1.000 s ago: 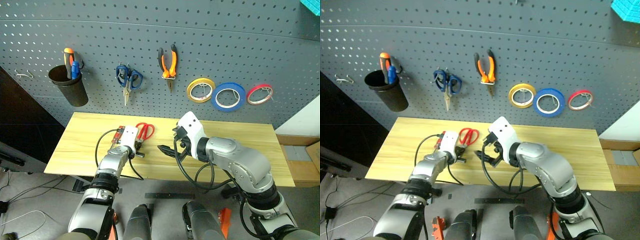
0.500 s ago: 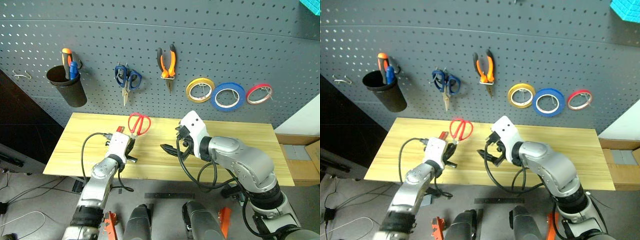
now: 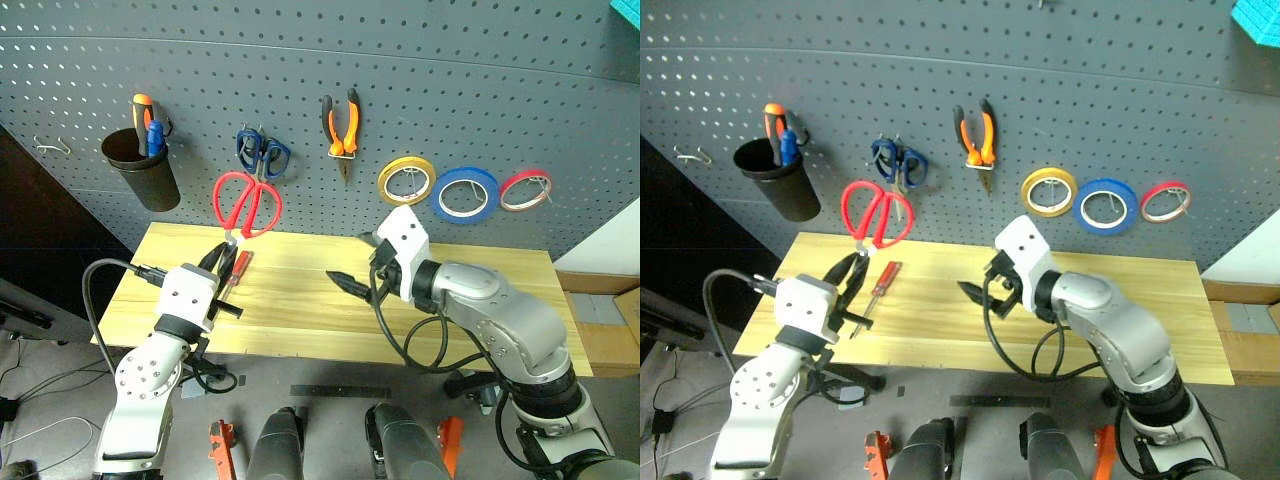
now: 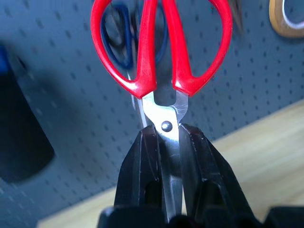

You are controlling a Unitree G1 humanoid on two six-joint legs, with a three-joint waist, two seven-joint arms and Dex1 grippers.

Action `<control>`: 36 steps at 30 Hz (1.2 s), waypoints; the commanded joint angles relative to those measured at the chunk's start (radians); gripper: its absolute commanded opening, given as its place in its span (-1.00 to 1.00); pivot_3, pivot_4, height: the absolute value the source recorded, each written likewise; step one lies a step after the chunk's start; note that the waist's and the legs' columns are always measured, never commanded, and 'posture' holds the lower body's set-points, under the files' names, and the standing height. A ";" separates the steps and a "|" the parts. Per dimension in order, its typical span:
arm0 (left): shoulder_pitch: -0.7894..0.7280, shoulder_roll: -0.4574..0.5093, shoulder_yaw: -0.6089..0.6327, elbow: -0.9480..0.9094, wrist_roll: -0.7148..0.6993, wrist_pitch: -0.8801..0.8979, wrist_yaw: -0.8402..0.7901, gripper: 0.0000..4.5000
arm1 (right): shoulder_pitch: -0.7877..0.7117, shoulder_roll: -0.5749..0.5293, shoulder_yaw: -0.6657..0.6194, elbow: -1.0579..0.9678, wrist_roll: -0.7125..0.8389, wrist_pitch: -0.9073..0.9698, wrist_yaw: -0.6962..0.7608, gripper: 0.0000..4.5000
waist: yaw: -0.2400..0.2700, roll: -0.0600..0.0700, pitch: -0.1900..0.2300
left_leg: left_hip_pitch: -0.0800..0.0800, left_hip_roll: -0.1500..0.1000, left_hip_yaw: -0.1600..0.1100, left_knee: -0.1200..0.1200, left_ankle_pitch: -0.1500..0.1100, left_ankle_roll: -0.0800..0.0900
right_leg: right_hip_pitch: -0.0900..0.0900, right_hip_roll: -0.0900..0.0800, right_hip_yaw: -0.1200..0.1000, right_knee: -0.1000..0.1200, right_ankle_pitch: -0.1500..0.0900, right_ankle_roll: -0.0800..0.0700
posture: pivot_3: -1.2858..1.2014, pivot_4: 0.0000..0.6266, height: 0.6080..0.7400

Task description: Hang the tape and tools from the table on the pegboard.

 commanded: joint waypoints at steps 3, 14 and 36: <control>-0.110 0.026 0.031 -0.009 -0.015 -0.011 -0.007 -0.89 | -0.018 0.006 -0.044 -0.052 0.031 -0.067 0.033 1.00 | -0.001 0.000 0.000 | 0.000 0.000 0.000 0.000 0.000 0.000 | 0.000 0.000 0.000 0.000 0.000 0.000 | 0.00 -0.35 1.00; -0.263 0.074 -0.005 0.180 0.013 -0.047 -0.067 -0.89 | -0.026 0.027 -0.016 -0.049 0.018 -0.054 0.018 1.00 | -0.004 0.000 0.000 | 0.000 0.000 0.000 -0.001 0.000 0.000 | 0.000 0.000 0.000 0.000 0.000 0.000 | -0.02 -0.31 1.00; -0.336 0.054 -0.053 0.404 0.035 -0.031 -0.071 -0.74 | -0.024 0.036 0.000 -0.049 0.015 -0.057 0.014 1.00 | -0.003 0.000 0.000 | 0.000 0.000 0.000 -0.002 0.000 0.000 | 0.000 0.000 0.000 0.000 0.000 0.000 | -0.02 -0.27 1.00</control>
